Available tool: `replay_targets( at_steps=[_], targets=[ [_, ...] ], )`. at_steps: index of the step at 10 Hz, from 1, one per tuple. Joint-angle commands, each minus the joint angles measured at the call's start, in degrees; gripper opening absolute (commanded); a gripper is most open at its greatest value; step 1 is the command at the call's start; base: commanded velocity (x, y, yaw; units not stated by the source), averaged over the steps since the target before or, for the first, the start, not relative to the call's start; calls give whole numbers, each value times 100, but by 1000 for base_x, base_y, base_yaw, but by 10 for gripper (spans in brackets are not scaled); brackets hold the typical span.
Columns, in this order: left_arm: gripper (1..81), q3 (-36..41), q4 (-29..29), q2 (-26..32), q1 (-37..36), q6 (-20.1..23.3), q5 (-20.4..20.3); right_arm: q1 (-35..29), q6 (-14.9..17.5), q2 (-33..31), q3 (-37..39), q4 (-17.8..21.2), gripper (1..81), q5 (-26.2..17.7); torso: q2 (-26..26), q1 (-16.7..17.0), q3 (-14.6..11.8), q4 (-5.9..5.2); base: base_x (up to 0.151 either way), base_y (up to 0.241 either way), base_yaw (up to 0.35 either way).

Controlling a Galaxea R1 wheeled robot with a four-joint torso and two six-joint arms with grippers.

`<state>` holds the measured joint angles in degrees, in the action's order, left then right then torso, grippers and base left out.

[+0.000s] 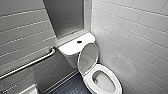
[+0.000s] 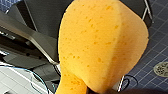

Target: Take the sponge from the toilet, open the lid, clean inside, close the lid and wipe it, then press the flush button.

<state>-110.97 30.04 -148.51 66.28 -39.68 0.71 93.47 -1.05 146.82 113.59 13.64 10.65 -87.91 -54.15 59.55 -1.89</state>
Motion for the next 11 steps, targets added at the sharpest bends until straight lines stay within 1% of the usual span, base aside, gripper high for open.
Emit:
replay_targets(
  at_steps=[1, 2, 3, 4, 5, 6, 8, 9, 11],
  targets=[
    [811, 444, -190, 338, -857, -66, 325, 107, 26, -46, -41, -81, 10, -529, 0, 0, 0, 0, 0, 0, 0],
    [811, 523, -262, 382, -1137, -66, 334, 98, 35, -19, -84, -99, 10, -529, 2, 0, 0, 0, 0, 0, 0],
    [811, 681, -279, 470, -1401, -161, 368, 98, 35, -2, -93, -107, 10, -529, 2, 0, 0, 2, 0, 0, 0],
    [811, 769, -288, 506, -1674, -364, 413, 116, 35, 8, -110, -142, 10, -486, 2, 0, 0, 2, 0, 0, 0],
    [811, 831, -288, 532, -1903, -654, 421, 142, 35, -1, -206, -151, 10, -275, 2, 0, 0, 2, 0, 0, 0],
    [811, 953, -288, 575, -2105, -830, 396, 143, 35, -97, -425, -195, 10, -169, 2, 0, 0, 2, 0, 0, 0],
    [811, 1332, -305, 734, -2491, -1155, 351, 125, 35, -493, -1111, -274, 10, 68, 4, 0, 0, 2, 0, 0, 0],
    [811, 1411, -349, 795, -2693, -1383, 342, 107, 35, -590, -1252, -274, 10, 112, 4, 0, 2, 2, 0, 0, 0],
    [811, 1403, -481, 831, -3071, -1928, 334, 98, 26, -555, -1218, -265, 10, 112, 6, 0, 2, 2, 0, 0, 0]
  ],
)
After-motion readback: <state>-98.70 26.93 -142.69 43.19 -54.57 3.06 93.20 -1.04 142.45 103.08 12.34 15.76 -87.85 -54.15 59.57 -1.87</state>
